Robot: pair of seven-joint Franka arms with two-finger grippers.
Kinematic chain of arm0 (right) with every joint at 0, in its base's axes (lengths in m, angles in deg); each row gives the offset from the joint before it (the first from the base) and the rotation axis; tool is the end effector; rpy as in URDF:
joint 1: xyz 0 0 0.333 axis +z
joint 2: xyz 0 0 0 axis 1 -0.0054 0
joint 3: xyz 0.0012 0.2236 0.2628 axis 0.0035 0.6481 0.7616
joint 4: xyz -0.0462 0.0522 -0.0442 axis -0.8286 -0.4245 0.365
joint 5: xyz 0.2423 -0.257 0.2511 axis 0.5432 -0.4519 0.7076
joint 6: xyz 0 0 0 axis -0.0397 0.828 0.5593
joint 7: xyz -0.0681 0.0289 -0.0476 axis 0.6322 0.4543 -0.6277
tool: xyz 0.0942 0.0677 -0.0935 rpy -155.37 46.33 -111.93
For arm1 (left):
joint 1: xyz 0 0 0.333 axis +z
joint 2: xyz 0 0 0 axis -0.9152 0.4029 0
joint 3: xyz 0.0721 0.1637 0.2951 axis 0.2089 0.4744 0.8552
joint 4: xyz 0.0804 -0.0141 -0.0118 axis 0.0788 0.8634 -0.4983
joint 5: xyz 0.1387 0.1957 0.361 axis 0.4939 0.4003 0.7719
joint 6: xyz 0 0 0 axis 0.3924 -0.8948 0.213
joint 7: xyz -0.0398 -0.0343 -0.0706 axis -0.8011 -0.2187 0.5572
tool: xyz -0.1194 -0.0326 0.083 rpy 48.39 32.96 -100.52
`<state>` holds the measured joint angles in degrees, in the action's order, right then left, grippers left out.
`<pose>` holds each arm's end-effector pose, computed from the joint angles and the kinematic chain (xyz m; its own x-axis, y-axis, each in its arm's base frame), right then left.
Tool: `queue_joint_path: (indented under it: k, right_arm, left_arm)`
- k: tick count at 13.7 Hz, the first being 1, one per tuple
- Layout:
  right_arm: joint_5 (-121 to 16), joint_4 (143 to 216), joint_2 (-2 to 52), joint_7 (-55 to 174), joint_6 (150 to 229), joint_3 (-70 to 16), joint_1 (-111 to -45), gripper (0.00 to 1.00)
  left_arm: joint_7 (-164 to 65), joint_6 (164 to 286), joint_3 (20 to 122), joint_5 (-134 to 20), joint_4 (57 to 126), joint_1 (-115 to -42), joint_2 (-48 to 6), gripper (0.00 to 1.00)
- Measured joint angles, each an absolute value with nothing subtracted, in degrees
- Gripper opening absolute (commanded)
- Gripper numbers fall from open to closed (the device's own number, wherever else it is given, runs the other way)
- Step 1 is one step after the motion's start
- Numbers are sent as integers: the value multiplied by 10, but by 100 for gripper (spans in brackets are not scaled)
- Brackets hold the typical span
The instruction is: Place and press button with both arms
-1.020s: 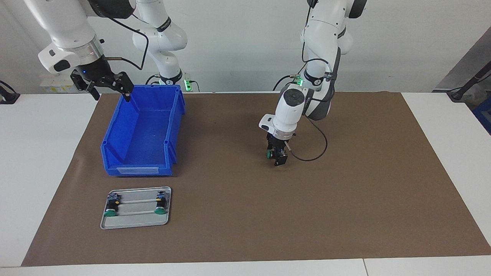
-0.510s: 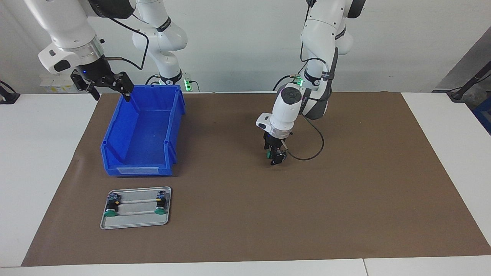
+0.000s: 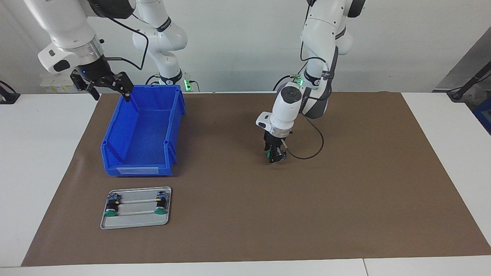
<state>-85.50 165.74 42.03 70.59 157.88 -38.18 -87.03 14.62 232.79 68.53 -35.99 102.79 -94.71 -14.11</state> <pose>0.5761 -0.0186 0.6212 0.9960 -0.0759 -0.0464 -0.0742 -0.9966 0.0367 0.5286 -0.3563 0.2467 0.1794 -0.9722 0.1505 -0.9800 -0.1899 -0.0585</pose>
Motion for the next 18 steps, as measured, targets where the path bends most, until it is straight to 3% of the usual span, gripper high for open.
queue_joint_path:
  k: [2, 5, 11, 18]
  right_arm:
    - [-855, 1658, 420, 706, 1579, -382, -870, 100]
    - [-855, 1658, 420, 706, 1579, -382, -870, 100]
    - [-855, 1660, 420, 706, 1579, -382, -870, 100]
    - [-855, 1661, 420, 706, 1579, -382, -871, 100]
  left_arm:
    - [146, 2324, 685, -361, 1028, -948, -143, 36]
    - [146, 2320, 686, -361, 1028, -948, -145, 30]
    - [146, 2318, 689, -361, 1014, -948, -145, 27]
    - [147, 2222, 695, -380, 921, -921, -145, 22]
